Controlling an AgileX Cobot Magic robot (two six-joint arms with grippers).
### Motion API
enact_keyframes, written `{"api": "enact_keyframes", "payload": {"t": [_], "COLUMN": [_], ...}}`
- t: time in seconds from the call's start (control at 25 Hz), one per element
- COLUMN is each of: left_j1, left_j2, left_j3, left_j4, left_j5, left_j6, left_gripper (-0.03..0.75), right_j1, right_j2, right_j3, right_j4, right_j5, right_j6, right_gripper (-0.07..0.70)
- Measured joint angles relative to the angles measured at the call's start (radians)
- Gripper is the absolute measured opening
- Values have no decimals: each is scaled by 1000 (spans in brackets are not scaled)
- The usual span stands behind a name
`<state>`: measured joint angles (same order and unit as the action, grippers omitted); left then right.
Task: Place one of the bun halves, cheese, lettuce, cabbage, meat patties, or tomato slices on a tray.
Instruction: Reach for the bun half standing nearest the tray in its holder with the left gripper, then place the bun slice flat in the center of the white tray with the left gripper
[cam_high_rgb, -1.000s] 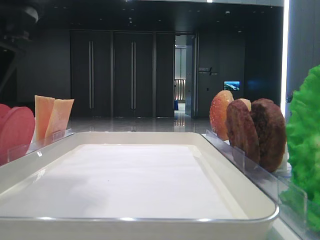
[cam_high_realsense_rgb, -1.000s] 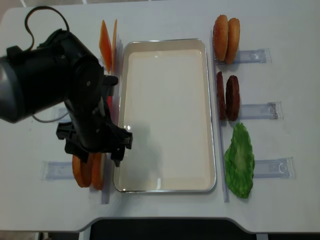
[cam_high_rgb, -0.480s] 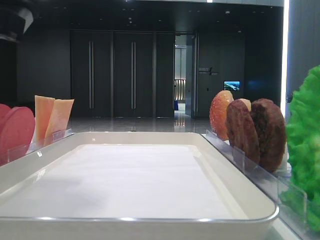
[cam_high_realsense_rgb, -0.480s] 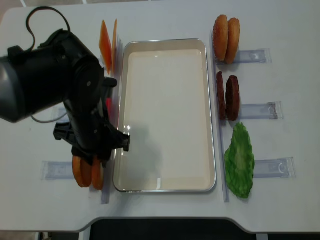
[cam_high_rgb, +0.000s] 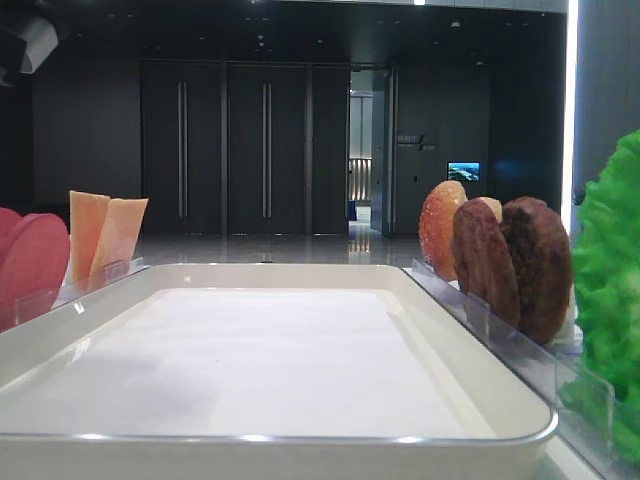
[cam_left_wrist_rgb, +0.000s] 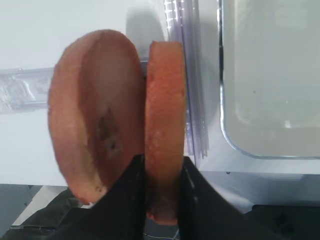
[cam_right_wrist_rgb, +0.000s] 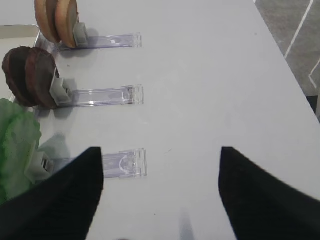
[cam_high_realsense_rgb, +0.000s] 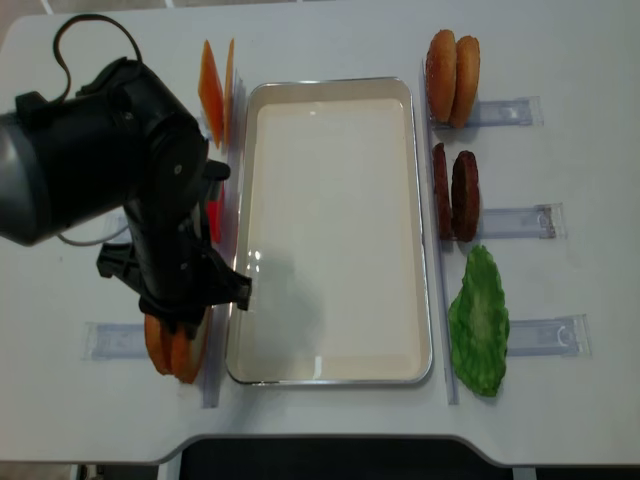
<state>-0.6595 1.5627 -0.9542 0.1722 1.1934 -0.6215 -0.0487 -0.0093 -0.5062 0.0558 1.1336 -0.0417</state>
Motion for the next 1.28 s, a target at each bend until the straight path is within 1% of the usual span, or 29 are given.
{"api": "enact_keyframes", "payload": {"t": [0.36,0.68,0.92,1.16,1.28], "left_j1": [0,0,0,0,34], "left_j2": [-17,-80,-140,-168,-186], "left_j3": [-21,-24,-24,-25,-43], "left_j4": [-19,-92,-155,-172,-179], "left_j5": [6,21,20,20,23], "left_j6": [4,21,26,27,32], "left_gripper": [129,129,126,126,126], "right_j1": [0,0,0,0,0], "right_j2": [0,0,0,0,0], "right_j3": [0,0,0,0,0], "right_j4": [0,0,0,0,0], "right_j5": [0,0,0,0,0], "right_j6": [0,0,0,0,0], "right_gripper": [468,468,468,468,468]}}
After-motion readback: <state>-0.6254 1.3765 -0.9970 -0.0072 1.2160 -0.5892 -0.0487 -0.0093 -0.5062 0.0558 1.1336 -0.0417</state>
